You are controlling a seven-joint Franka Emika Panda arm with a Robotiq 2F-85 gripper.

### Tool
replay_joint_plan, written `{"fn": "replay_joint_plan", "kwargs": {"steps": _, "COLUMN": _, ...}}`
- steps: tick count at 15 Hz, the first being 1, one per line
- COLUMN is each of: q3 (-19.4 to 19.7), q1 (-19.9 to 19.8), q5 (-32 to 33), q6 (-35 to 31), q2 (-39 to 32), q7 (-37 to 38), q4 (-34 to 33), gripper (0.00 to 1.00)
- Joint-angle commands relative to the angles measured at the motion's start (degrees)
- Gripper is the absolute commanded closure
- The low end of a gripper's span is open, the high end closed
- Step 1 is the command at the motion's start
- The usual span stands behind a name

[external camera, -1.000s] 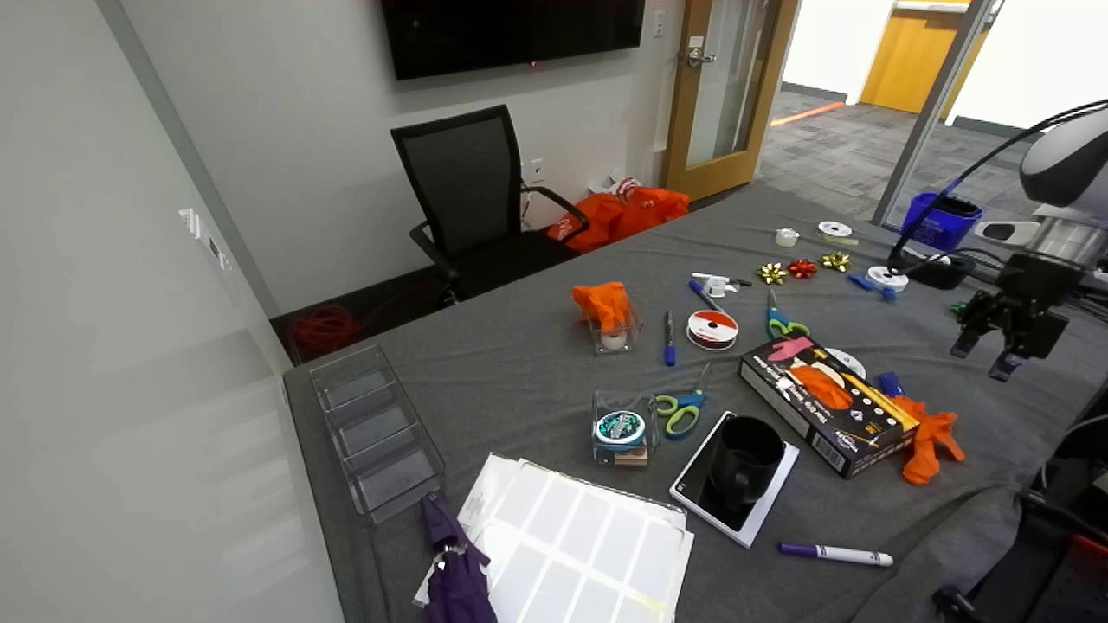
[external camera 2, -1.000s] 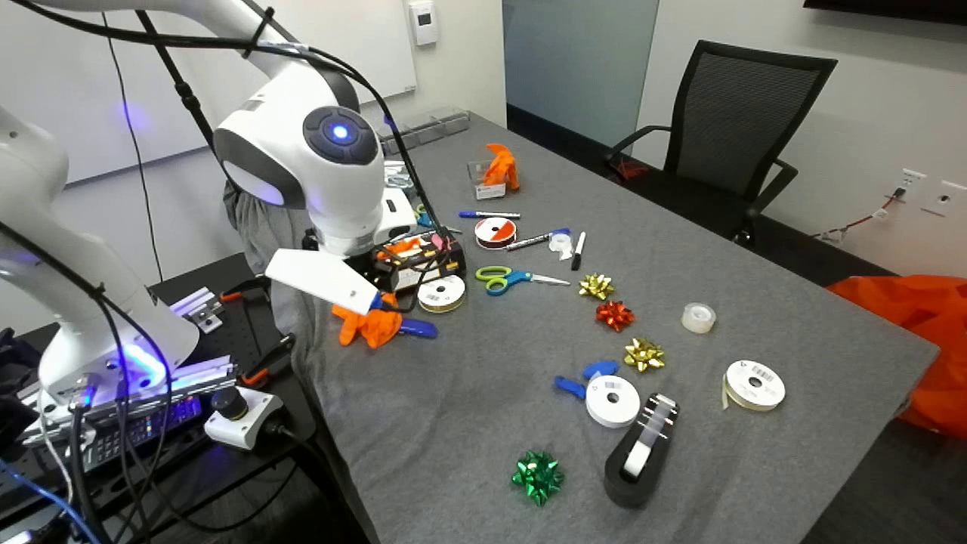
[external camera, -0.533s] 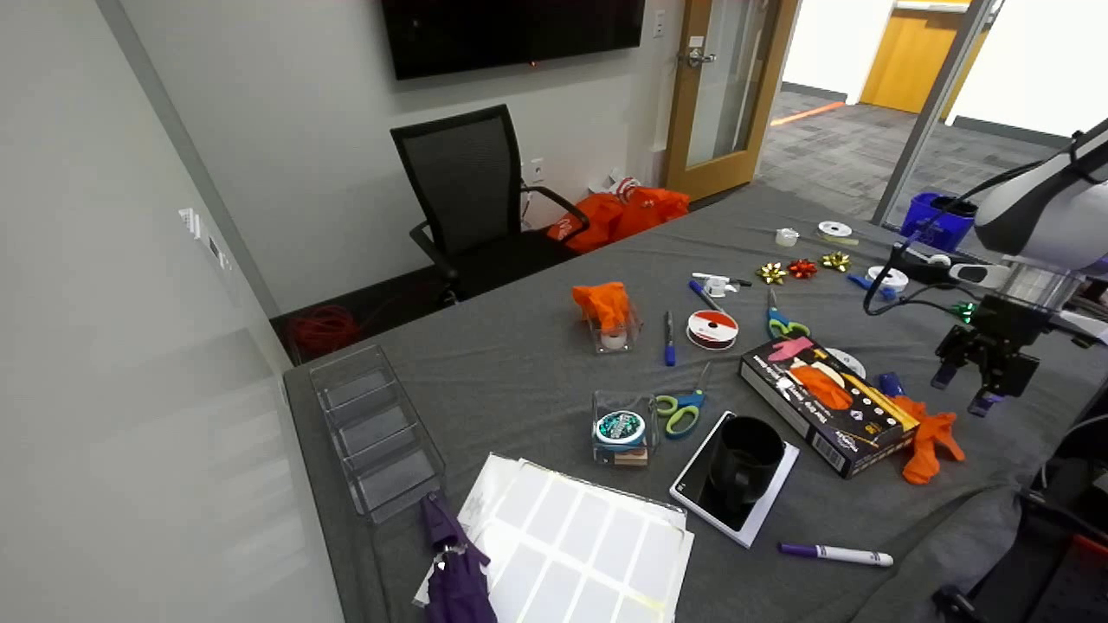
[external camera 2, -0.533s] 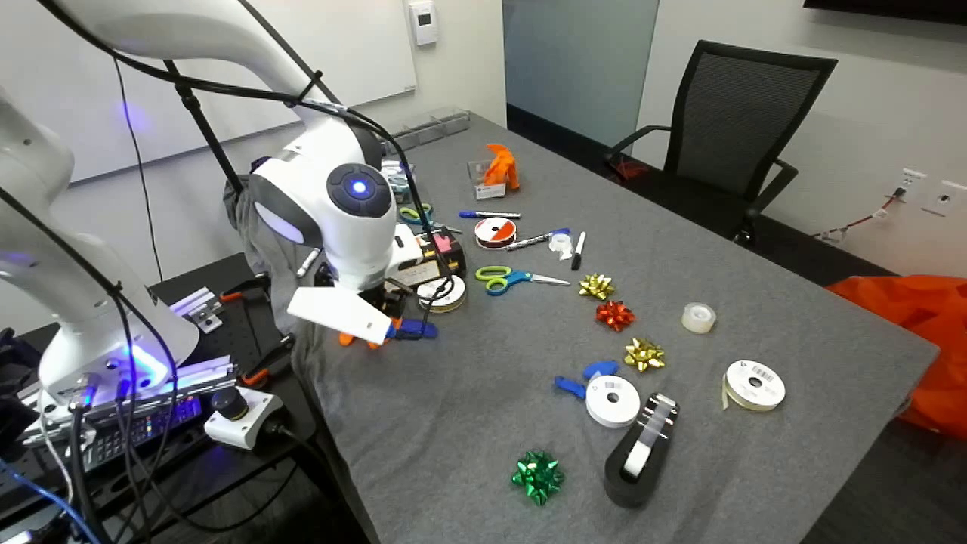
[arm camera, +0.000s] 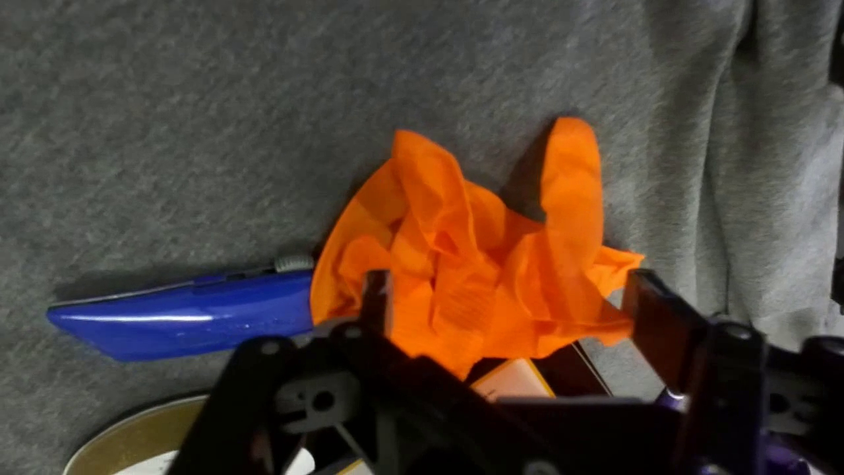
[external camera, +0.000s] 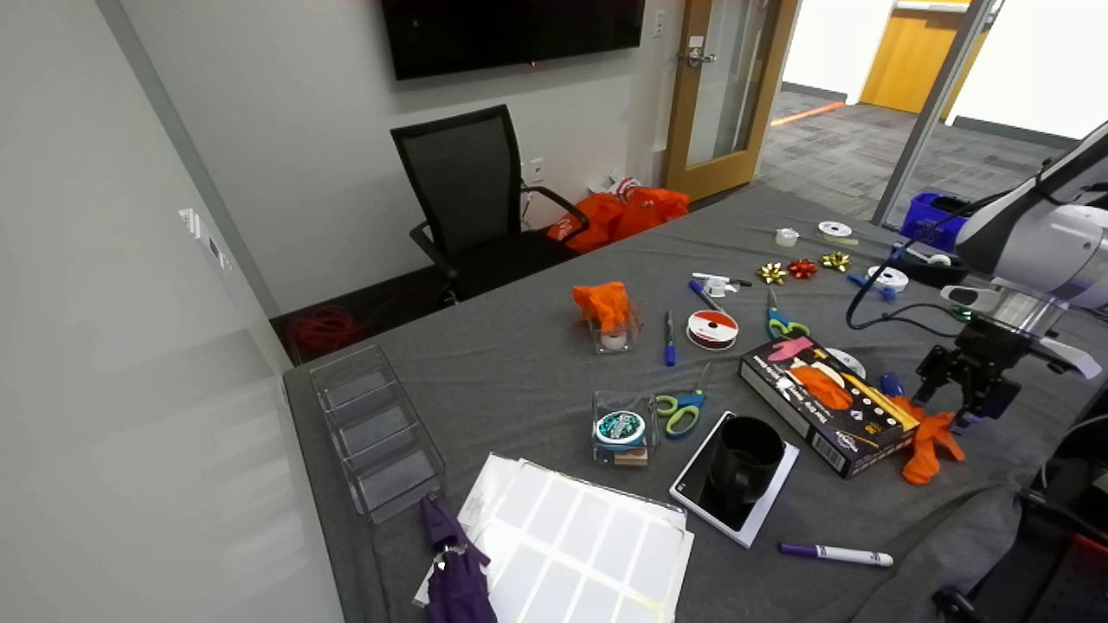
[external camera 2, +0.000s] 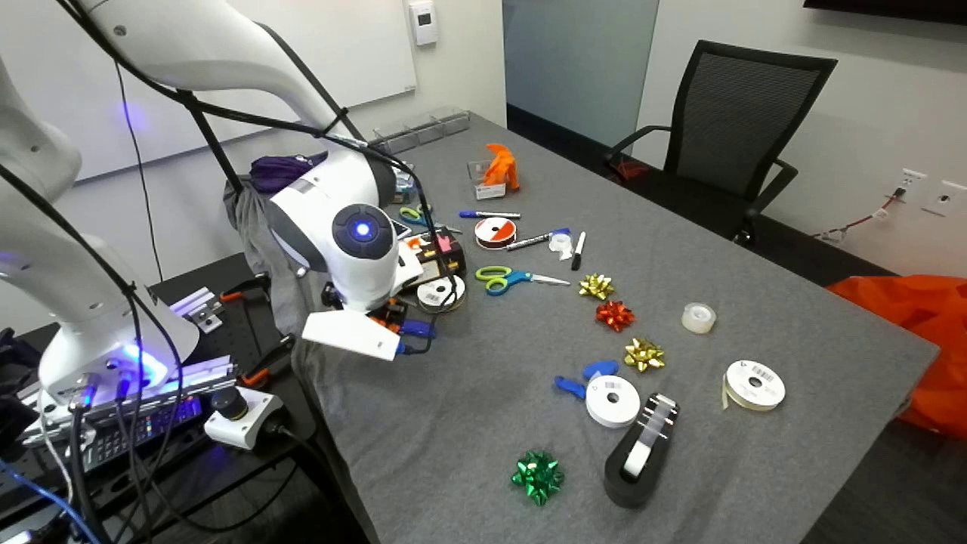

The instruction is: Pick up an orange wipe and put it on the clear bowl

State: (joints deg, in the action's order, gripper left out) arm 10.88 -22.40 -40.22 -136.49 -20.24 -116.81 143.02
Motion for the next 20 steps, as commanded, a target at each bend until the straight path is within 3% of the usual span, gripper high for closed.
{"fn": "replay_joint_plan", "kwargs": {"steps": 1, "q3": -2.0, "q1": -2.6, "q5": -5.4, "q6": -1.3, "q2": -2.5, "q7": -6.6, "q4": -1.4, "gripper": 0.41}}
{"fn": "replay_joint_plan", "kwargs": {"steps": 9, "q3": -1.2, "q1": -2.1, "q5": -8.6, "q6": -1.1, "q2": -4.5, "q7": -9.1, "q4": -2.6, "gripper": 0.97}}
{"fn": "replay_joint_plan", "kwargs": {"steps": 14, "q3": 0.4, "q1": -2.1, "q5": -5.1, "q6": 2.5, "q2": -2.9, "q7": -6.3, "q4": -2.2, "gripper": 1.0}}
{"fn": "replay_joint_plan", "kwargs": {"steps": 16, "q3": 2.6, "q1": -1.8, "q5": 0.1, "q6": 7.9, "q2": 0.6, "q7": -1.8, "q4": -1.4, "gripper": 1.0}}
{"fn": "replay_joint_plan", "kwargs": {"steps": 20, "q3": 6.2, "q1": -2.4, "q5": 10.9, "q6": 24.8, "q2": 8.9, "q7": 7.2, "q4": -1.9, "gripper": 1.0}}
